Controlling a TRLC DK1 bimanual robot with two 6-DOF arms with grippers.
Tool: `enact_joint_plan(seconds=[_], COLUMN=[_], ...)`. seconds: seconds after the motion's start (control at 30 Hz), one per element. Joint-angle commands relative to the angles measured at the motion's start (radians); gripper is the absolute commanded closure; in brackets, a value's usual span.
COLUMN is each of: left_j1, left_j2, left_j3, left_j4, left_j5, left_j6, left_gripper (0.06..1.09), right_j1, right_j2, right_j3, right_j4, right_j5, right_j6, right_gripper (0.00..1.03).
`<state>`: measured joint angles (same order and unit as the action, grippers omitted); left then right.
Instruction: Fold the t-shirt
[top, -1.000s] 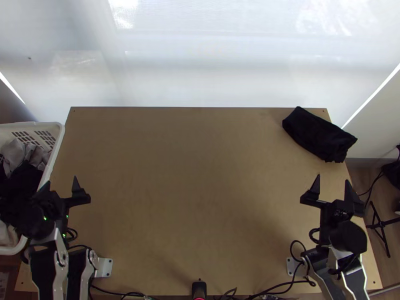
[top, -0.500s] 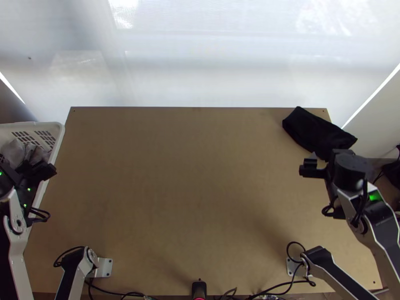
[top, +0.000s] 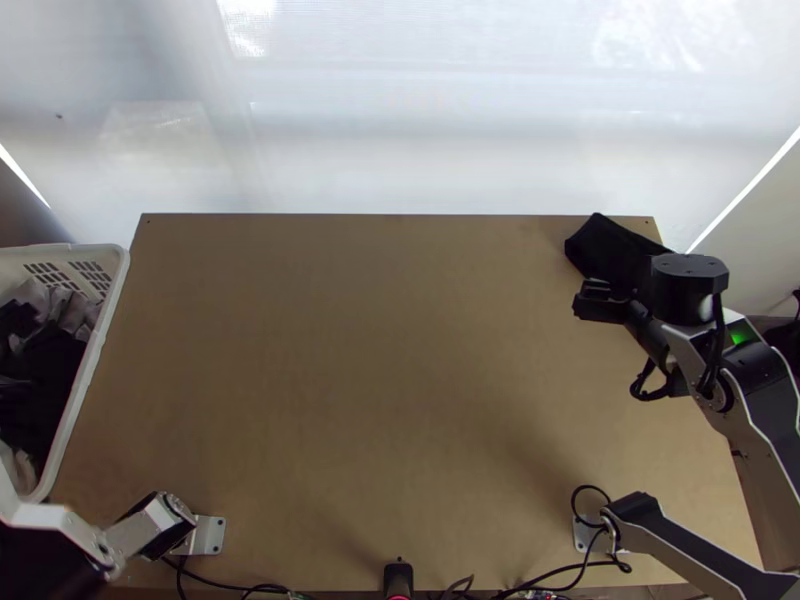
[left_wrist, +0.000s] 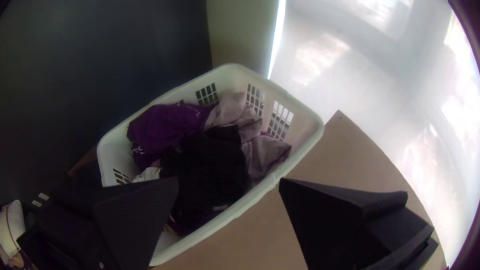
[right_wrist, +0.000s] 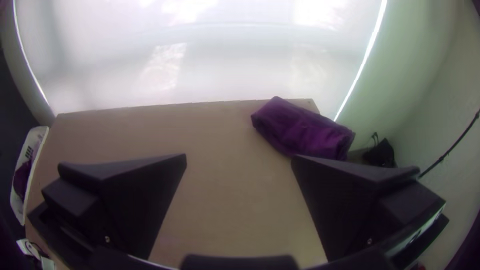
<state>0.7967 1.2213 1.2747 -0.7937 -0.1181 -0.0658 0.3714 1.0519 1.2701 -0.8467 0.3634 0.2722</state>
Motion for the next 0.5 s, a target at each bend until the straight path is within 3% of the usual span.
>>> enact_joint_plan(seconds=[0.0, 0.2, 0.33, 0.47], left_j1=[0.11, 0.113, 0.096, 0.096], left_j2=[0.284, 0.465, 0.598, 0.761], left_j3=[0.072, 0.083, 0.12, 0.216], left_j4=[0.071, 0.255, 0.37, 0.384], left_j5=[-0.015, -0.037, -0.112, -0.143], left_j6=[0.047, 0.13, 0.167, 0.158], left_gripper=[0.1, 0.1, 0.1, 0.1], right_j1=[-0.035, -0.143, -0.163, -0.155], right_j2=[0.046, 0.076, 0.059, 0.037], right_j3=[0.066, 0.086, 0.089, 0.087], right_j4=[-0.006, 0.023, 0.041, 0.044], right_j5=[-0.081, -0.086, -0.089, -0.115], right_j6=[-0.226, -0.332, -0.338, -0.335], right_gripper=[0.05, 0.05, 0.05, 0.05])
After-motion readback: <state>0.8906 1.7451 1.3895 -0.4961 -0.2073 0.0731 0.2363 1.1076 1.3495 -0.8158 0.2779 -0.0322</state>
